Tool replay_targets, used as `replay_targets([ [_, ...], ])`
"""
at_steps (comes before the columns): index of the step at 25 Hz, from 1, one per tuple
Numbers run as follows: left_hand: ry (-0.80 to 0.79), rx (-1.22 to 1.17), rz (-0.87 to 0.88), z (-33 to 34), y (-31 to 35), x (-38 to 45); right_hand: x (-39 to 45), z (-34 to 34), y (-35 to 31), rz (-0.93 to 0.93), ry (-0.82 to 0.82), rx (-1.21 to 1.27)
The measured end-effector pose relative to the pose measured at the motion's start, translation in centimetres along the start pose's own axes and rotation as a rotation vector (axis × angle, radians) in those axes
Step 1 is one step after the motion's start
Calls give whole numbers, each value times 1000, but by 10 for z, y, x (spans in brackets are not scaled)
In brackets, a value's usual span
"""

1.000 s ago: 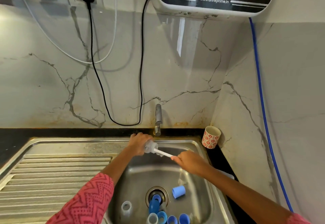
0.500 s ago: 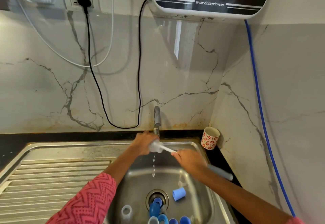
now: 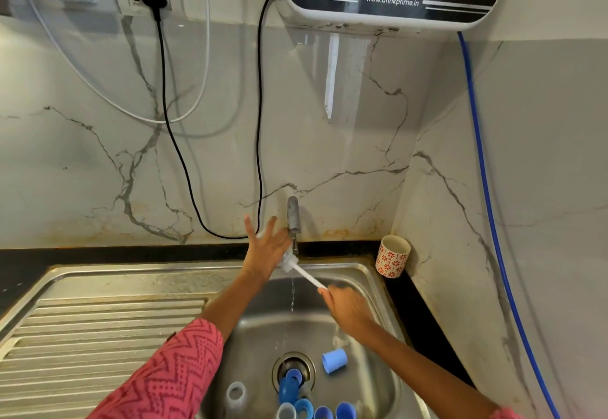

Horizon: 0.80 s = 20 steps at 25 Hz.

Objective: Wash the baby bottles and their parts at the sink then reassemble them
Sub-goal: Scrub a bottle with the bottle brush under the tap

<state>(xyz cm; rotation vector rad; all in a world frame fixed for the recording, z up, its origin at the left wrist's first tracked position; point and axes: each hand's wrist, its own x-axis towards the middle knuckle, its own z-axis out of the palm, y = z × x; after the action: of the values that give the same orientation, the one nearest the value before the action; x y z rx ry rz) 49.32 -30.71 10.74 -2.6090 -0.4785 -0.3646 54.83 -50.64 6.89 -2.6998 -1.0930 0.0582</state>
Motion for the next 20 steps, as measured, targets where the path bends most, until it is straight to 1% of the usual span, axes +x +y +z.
replay_targets([
  [1,24,-176,-133,1,1,-1,-2,5,-4,6,-5,28],
  [2,26,-424,-305,3,5,-1,-5,8,-9,10,8,34],
  [3,17,-745,-473,0,10,-3,-8,9,-11,20,30,27],
  [4,14,-1085,-582,-2,12,-5,-11,7,-13,38,61,21],
  [6,-51,-1699,-736,-5,11,-10,-15,9,-12,58,130,-41],
  [7,-82,-1941,-839,-5,9,-12,-16,9,-11,41,153,-71],
  [8,-109,-2125,-938,-8,7,-11,-16,4,-10,12,111,-81],
  [9,-139,-2252,-1024,-10,6,-8,-12,9,-7,14,73,-72],
  [10,-174,-2312,-1101,-9,5,-5,-3,17,-7,17,59,-60],
  [11,-210,-2291,-1188,-11,5,-2,2,21,-9,-3,85,-54],
  [12,-238,-2252,-1254,-13,5,-1,-1,11,-16,24,-58,46],
  [13,-278,-2239,-1256,-11,5,-1,-10,-2,-22,14,-192,219],
  [14,-277,-2293,-1205,-12,5,-2,-18,-6,-31,23,-135,309],
  [15,-263,-2380,-1120,-13,3,-5,-18,-13,-39,114,-214,517],
  [16,-236,-2459,-1057,-13,-1,-8,-21,-18,-43,206,-345,828],
  [17,-203,-2529,-1013,-12,-5,-11,-21,-22,-46,259,-507,1079],
  [18,-210,-2620,-957,-12,-9,-12,-21,-24,-47,222,-559,1179],
  [19,-217,-2653,-942,-11,-12,-13,-19,-26,-46,195,-515,1114],
  [20,-231,-2647,-908,-12,-15,-15,-17,-27,-45,163,-391,905],
])
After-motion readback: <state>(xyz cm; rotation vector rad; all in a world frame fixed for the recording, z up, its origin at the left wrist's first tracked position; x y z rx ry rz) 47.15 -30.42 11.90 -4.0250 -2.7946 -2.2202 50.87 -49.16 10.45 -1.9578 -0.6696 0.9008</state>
